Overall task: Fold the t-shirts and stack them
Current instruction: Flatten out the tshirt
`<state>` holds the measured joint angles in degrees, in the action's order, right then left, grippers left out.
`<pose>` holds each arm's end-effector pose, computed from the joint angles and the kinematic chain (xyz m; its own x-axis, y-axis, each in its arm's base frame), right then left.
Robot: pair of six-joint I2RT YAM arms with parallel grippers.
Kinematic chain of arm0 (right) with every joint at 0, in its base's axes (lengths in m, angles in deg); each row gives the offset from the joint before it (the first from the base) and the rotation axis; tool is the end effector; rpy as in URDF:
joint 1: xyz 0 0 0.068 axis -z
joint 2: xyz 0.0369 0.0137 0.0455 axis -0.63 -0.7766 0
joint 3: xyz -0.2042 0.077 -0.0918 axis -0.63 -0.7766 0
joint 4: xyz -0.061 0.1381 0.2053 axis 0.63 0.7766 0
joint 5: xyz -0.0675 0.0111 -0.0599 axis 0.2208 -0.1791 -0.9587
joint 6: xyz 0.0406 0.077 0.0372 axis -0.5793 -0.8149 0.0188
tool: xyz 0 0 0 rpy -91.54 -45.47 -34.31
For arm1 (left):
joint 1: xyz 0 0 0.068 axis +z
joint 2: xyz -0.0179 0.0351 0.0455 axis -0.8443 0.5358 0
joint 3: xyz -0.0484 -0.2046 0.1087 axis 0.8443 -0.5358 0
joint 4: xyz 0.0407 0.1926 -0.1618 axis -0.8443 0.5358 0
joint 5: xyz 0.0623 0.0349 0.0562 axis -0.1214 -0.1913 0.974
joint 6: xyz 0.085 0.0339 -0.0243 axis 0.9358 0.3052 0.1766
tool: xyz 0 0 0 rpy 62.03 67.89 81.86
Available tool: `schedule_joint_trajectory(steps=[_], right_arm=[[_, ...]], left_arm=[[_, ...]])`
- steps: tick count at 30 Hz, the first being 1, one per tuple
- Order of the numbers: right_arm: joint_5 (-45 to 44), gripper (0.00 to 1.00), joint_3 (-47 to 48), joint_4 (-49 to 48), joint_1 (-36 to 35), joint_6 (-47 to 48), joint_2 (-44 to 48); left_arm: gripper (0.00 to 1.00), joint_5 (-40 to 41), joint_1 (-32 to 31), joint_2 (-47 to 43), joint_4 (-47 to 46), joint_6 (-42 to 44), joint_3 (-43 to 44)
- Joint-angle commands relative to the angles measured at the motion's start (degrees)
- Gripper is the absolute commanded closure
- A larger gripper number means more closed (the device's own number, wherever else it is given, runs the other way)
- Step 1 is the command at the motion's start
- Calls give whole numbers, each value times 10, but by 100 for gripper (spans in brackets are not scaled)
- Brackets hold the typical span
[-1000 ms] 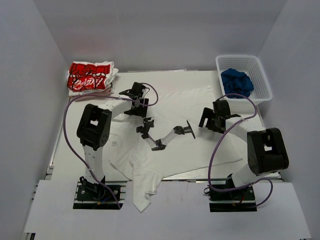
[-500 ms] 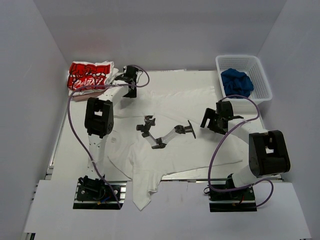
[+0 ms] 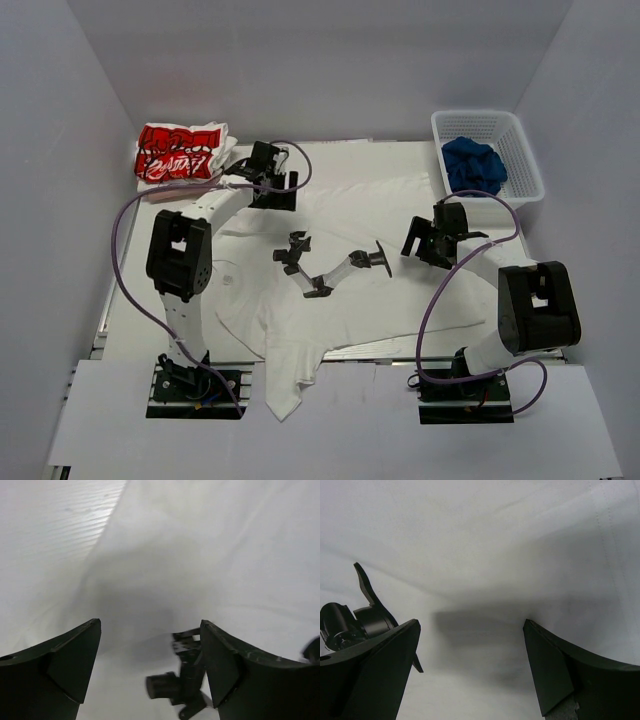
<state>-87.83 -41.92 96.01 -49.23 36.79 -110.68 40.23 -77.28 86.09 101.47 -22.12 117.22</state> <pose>0.3145 0.0539 0.0934 -0.7737 0.2776 -0.5696 0.1730 0.9573 0.2316 0.4177 -0.1470 0.1418 -0.8382 0.1031 -0.5356 0.1717 0.9819 -0.0797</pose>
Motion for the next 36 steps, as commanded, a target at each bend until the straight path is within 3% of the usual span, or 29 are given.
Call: schedule_joint_trajectory(steps=[1,8,17,20,21,24,26,29,36], right_arm=[[11,10,-28,61,2,2,-23],[3,10,-32,63,4,-2,-14],[4,10,-30,65,8,-3,-17],[5,10,-30,66,6,-4,-19],[5,10,-32,65,8,-3,-19],[5,10,-30,65,9,-5,-21],[4,10,-31,68,9,-4,-22],[0,10,-32,66,13,-7,-18],[6,10,-33,66,16,-8,-21]], left_arm=[[10,-56,-17,-25,-48,-18,-9],[6,-16,-46,40,3,-23,38],[23,42,-63,101,37,-29,68],[35,42,-63,112,43,-29,76],[46,52,-63,113,48,-29,76],[66,69,-63,107,55,-35,76],[72,86,-51,100,60,-40,76],[99,130,-51,74,66,-45,81],[100,164,-46,26,18,-33,46]])
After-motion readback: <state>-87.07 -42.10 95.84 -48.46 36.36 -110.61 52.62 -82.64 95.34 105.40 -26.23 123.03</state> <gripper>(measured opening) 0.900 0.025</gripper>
